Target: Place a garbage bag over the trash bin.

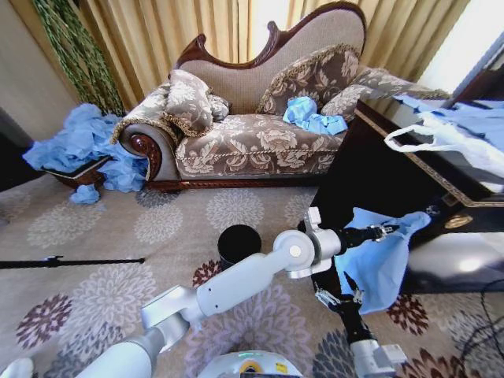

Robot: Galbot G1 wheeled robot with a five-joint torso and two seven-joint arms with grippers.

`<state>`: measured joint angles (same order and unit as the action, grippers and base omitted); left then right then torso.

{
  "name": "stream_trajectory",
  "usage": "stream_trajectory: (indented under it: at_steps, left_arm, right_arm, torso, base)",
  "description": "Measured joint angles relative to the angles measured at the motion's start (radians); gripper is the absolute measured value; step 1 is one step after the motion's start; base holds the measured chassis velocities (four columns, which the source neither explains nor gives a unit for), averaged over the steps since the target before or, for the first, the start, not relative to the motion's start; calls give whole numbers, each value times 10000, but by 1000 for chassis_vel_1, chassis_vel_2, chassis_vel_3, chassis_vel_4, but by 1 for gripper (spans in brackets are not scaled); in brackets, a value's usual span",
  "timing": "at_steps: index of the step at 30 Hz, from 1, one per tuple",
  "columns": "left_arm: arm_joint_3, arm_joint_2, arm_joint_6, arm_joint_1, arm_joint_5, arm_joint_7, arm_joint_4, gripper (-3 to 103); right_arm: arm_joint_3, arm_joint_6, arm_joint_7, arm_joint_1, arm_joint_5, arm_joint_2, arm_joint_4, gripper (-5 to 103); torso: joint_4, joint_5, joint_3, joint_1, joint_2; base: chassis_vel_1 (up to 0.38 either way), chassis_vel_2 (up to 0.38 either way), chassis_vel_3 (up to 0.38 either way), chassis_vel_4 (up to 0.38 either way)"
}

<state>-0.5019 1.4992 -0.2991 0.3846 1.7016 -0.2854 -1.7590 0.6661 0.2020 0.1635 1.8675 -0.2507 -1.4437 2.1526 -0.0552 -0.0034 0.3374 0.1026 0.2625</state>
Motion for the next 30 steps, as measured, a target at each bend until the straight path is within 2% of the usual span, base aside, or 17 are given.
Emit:
stream_trajectory:
  at_steps: [30]
  left_arm:
    - [-96,-865,-238,441,-273,-368,-57,0]
  right_arm:
    - [-13,-16,5,20,-60,-15,20,100]
  torso:
    - [0,-1,0,0,0]
  base:
    - [0,0,0,0]
